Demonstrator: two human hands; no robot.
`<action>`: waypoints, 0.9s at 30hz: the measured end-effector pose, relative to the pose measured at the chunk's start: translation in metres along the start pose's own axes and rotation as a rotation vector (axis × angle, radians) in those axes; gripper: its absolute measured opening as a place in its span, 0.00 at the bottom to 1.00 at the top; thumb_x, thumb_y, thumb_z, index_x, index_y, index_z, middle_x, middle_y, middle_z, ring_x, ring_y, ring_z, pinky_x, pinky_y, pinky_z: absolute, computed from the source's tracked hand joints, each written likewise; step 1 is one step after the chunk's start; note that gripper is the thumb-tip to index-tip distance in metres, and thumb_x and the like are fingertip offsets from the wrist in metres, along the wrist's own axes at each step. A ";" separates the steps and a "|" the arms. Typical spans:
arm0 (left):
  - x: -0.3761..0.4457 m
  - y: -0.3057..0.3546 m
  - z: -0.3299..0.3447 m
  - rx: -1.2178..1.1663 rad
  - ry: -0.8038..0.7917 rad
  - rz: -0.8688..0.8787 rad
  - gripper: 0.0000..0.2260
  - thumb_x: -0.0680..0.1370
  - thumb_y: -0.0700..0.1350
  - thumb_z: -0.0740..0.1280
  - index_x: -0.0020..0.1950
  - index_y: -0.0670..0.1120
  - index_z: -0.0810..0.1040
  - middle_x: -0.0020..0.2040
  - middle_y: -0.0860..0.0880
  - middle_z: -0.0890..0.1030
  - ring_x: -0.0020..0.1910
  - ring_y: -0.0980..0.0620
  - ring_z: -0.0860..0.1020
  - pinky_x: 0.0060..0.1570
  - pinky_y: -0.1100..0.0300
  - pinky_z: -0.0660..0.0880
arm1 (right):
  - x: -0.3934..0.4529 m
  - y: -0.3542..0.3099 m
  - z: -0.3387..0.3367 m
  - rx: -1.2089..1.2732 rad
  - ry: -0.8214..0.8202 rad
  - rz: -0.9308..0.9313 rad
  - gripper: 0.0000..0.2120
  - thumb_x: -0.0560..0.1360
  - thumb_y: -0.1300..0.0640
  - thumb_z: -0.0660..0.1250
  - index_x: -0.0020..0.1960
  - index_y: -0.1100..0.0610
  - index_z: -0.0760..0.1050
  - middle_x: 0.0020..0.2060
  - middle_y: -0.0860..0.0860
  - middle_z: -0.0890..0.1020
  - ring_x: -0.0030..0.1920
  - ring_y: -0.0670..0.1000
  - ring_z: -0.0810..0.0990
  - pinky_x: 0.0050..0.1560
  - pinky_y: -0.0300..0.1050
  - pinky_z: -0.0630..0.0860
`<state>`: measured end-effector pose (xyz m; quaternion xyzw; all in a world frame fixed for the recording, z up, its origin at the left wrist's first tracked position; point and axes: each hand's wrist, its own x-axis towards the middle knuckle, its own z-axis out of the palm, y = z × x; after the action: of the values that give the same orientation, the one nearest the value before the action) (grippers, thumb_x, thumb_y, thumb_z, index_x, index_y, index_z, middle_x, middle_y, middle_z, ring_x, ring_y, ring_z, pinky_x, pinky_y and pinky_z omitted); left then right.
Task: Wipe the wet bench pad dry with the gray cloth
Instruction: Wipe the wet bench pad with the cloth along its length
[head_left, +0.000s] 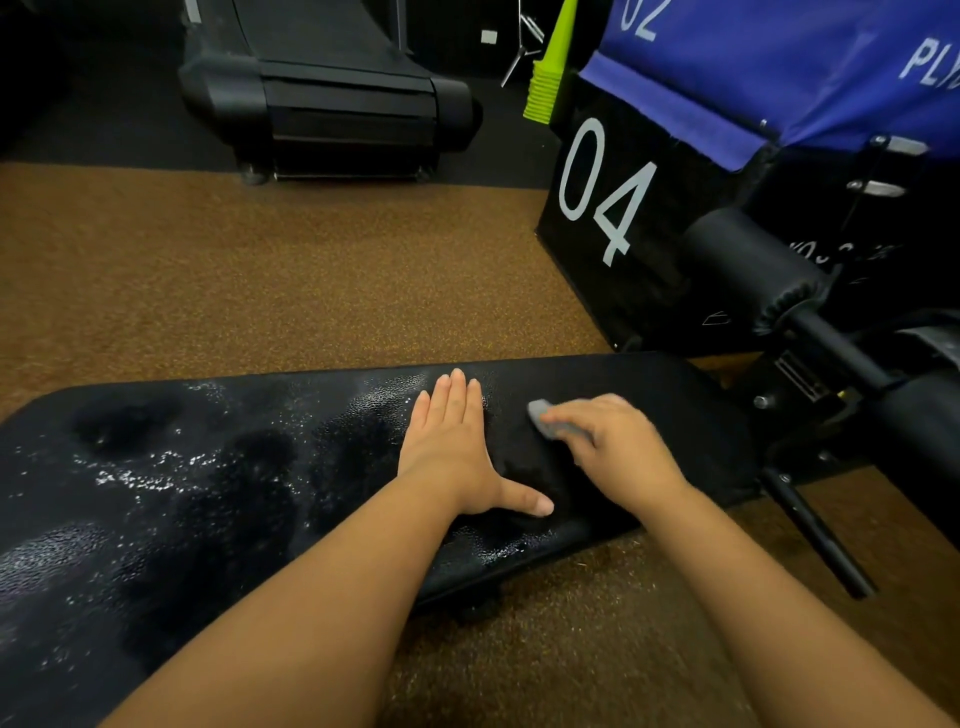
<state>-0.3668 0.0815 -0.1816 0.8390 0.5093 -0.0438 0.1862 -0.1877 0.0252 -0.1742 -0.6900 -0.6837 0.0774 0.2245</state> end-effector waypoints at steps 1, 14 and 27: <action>0.000 0.000 0.000 -0.001 -0.004 -0.004 0.69 0.51 0.80 0.64 0.76 0.44 0.33 0.76 0.46 0.32 0.74 0.49 0.31 0.74 0.49 0.35 | 0.006 -0.002 0.003 -0.020 0.033 0.085 0.10 0.76 0.53 0.64 0.54 0.46 0.80 0.49 0.47 0.82 0.51 0.51 0.77 0.51 0.47 0.74; -0.007 0.004 -0.014 -0.070 -0.064 0.014 0.67 0.55 0.76 0.67 0.76 0.44 0.34 0.76 0.46 0.33 0.74 0.49 0.31 0.73 0.48 0.34 | -0.001 -0.017 -0.005 0.657 0.063 0.262 0.14 0.78 0.56 0.63 0.63 0.47 0.75 0.58 0.43 0.79 0.59 0.37 0.75 0.63 0.38 0.70; -0.031 0.038 0.026 -0.108 0.273 0.325 0.24 0.81 0.53 0.56 0.76 0.47 0.57 0.77 0.50 0.57 0.76 0.51 0.50 0.75 0.58 0.44 | -0.012 0.012 0.023 0.122 0.094 0.134 0.13 0.79 0.58 0.60 0.61 0.49 0.76 0.64 0.46 0.75 0.68 0.45 0.65 0.68 0.39 0.60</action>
<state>-0.3460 0.0308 -0.1871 0.8970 0.3896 0.1281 0.1646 -0.1875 0.0188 -0.2023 -0.7220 -0.6189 0.1010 0.2923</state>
